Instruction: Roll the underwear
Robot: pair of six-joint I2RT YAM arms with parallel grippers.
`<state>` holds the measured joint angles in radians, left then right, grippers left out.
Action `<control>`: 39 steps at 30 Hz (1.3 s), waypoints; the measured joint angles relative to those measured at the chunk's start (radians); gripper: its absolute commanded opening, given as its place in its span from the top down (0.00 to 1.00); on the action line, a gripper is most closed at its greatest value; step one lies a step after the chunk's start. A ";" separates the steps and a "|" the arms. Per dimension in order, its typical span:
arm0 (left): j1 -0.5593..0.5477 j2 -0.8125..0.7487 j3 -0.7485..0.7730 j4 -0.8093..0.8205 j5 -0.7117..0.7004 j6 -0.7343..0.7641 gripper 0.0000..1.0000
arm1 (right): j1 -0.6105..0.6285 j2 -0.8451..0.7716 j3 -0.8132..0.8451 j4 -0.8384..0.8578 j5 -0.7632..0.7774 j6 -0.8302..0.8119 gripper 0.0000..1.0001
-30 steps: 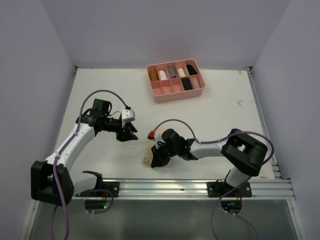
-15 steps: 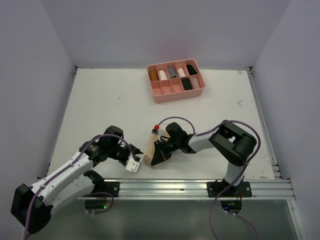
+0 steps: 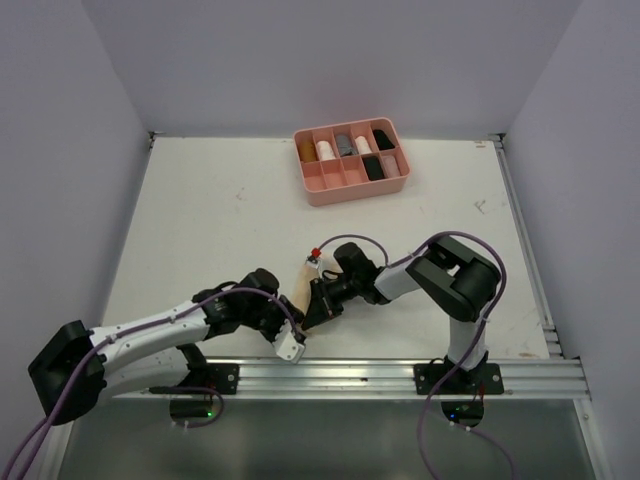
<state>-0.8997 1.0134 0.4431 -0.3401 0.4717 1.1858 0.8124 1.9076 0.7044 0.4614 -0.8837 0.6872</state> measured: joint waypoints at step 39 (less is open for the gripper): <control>0.116 0.653 0.456 -0.272 0.180 -0.128 1.00 | -0.323 -0.645 0.604 -1.010 0.785 -0.465 0.01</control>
<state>-0.7841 1.6665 0.8989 -0.6117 0.6514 1.0576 0.4892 1.2625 1.3087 -0.5484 -0.0990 0.2218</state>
